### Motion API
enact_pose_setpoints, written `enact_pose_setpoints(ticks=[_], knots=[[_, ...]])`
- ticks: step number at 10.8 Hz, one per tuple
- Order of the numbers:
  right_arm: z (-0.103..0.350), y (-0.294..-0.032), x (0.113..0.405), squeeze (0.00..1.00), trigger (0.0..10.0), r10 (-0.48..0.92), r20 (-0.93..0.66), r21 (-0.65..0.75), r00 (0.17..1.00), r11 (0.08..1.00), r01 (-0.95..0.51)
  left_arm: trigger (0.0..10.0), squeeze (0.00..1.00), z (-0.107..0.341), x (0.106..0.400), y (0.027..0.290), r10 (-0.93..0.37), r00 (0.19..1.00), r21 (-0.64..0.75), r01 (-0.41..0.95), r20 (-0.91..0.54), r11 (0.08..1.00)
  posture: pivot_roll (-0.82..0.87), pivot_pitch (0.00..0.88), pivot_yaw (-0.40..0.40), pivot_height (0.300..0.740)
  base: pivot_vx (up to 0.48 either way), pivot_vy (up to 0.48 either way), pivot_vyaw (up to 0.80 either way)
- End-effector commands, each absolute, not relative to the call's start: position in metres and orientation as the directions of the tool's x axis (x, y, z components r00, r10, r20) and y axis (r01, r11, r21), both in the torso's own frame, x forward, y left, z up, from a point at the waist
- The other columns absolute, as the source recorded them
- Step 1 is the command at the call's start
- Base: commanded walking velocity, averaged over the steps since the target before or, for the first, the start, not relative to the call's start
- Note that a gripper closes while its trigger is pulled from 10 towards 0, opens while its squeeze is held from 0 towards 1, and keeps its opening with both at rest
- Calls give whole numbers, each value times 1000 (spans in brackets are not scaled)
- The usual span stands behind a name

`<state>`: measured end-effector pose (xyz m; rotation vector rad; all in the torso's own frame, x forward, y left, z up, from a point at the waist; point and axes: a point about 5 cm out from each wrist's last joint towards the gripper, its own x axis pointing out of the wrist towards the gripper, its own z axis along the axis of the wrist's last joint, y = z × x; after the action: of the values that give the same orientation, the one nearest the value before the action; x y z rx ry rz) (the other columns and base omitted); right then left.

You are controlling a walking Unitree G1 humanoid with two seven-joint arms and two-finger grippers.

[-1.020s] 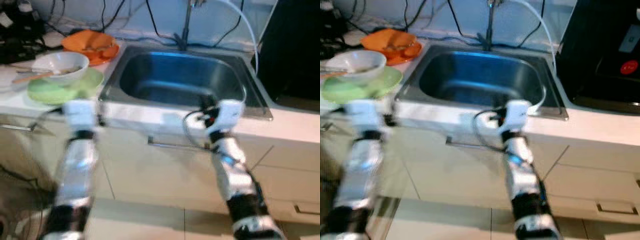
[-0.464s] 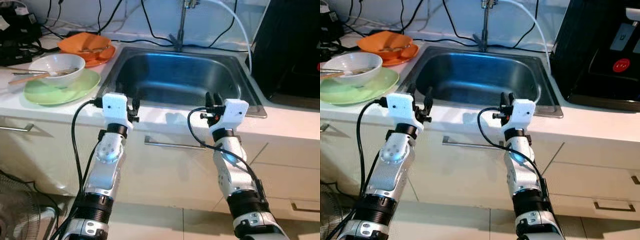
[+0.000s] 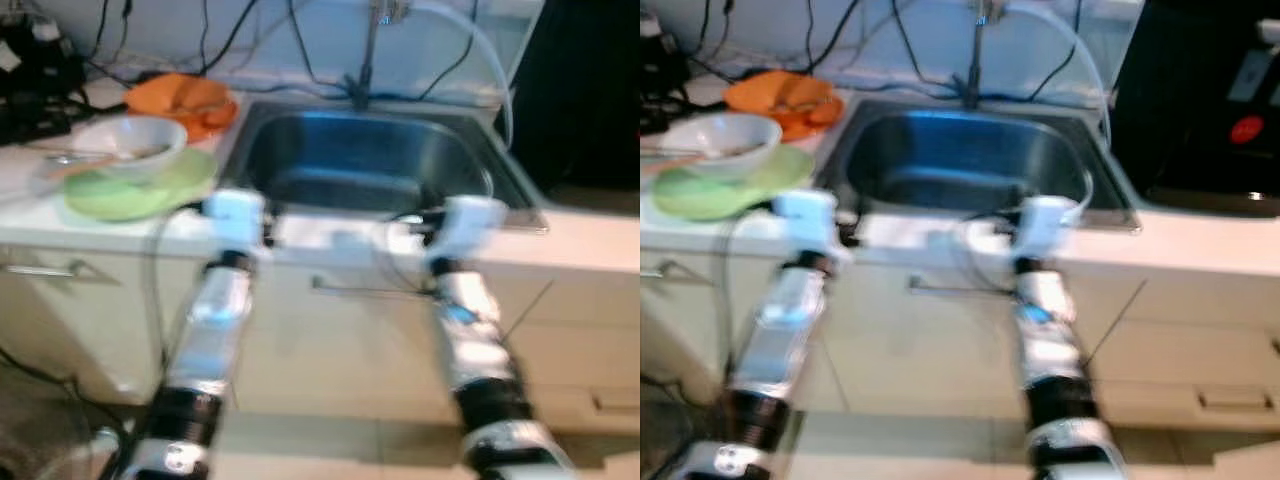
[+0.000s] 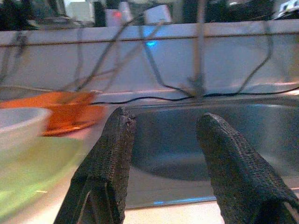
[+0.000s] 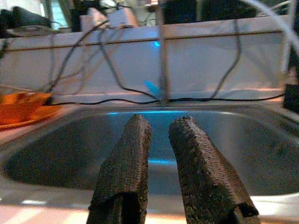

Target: Kitchen organization

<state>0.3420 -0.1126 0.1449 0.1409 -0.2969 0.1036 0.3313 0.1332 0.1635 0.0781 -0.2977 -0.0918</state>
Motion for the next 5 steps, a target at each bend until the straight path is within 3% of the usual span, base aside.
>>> enact_pose_setpoints(ticks=[1, 5], knots=[[148, -124, 343, 0, 10000, 52, 314, 121, 948, 988, -94, 10000, 0, 162, 331, 124, -128, 951, 88, 107, 280, 990, 192, 0, -15, 740, 0, 386, 0], [144, -126, 342, 0, 10000, 46, 303, 132, 952, 987, -90, 10000, 0, 163, 332, 123, -130, 951, 92, 108, 280, 990, 192, 0, -10, 740, 0, 382, 0]])
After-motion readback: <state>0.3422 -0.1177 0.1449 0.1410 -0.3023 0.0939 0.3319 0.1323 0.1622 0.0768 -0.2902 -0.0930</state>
